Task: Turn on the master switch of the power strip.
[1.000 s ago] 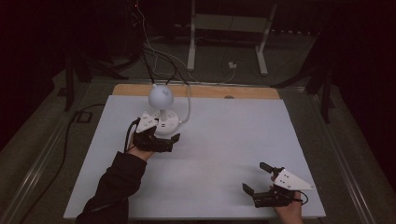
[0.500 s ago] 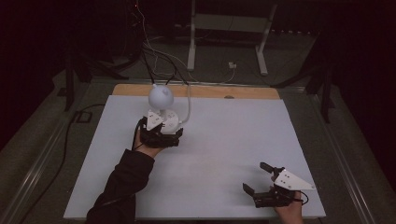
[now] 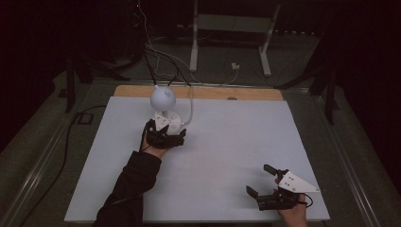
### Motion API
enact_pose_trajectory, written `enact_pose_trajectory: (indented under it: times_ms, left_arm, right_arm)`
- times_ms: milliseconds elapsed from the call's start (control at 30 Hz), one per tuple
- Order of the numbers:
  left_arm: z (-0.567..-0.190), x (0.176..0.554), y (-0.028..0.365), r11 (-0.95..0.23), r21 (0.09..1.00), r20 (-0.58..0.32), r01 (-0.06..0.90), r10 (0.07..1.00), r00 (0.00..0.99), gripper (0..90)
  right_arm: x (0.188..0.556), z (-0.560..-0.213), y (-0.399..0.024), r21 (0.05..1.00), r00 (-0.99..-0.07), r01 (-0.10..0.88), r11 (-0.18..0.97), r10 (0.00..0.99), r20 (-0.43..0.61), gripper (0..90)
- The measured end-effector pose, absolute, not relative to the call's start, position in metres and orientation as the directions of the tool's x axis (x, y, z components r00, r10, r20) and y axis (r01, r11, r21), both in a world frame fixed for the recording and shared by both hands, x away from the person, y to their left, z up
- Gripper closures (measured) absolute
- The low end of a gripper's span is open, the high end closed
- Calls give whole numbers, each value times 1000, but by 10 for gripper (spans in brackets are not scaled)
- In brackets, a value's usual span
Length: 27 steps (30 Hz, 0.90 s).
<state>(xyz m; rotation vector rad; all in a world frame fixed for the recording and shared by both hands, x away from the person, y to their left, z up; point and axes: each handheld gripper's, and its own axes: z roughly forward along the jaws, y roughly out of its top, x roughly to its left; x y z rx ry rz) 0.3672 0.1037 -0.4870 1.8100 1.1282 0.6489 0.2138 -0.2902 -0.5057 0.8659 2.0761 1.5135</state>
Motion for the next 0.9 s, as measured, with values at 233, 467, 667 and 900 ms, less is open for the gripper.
enact_pose_trajectory:
  times_ms: [233,467,667,900]
  left_arm:
    - [-496,375,100,-213,865,4,455,909,418,228]
    - [-500,379,100,-226,859,23,460,914,406,449]
    - [-501,385,101,-212,860,9,463,915,403,623]
    - [-498,393,100,-212,857,5,470,914,405,778]
  right_arm:
    - [214,-506,-290,949,-714,236,208,699,24,0]
    - [214,-506,-291,950,-715,235,205,699,26,0]
    - [214,-506,-291,950,-715,235,203,699,28,0]
    - [214,-506,-292,951,-713,236,198,701,31,0]
